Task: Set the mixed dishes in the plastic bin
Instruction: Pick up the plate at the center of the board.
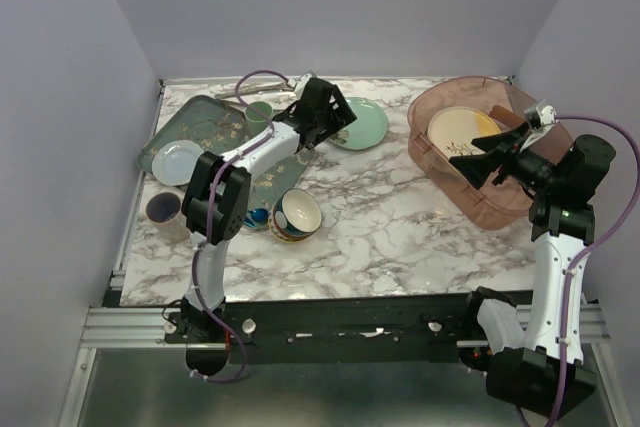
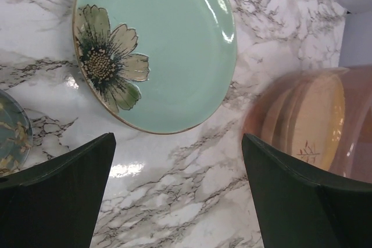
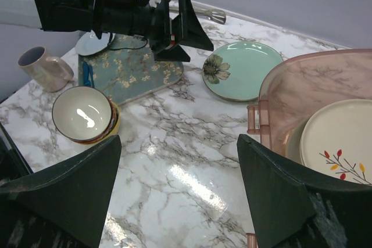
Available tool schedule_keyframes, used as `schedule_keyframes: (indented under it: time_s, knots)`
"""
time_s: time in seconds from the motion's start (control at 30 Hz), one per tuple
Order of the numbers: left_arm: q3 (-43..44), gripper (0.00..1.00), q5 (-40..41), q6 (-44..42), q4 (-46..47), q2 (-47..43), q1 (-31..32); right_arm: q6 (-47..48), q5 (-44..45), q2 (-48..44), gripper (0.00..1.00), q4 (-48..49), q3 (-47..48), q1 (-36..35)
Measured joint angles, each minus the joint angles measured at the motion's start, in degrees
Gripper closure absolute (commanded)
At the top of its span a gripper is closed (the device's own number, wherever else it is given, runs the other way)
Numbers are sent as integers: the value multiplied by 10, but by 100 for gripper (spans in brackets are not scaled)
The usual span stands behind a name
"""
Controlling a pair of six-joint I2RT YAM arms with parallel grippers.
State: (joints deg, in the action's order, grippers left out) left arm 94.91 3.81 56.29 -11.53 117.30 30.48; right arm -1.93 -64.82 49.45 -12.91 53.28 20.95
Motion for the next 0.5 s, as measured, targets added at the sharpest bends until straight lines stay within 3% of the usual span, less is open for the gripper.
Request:
schedule_keyframes:
  time_s: [0.5]
  knots:
    - [2,21,1,56,0,86,-37,0,0,1,12,0,0,0]
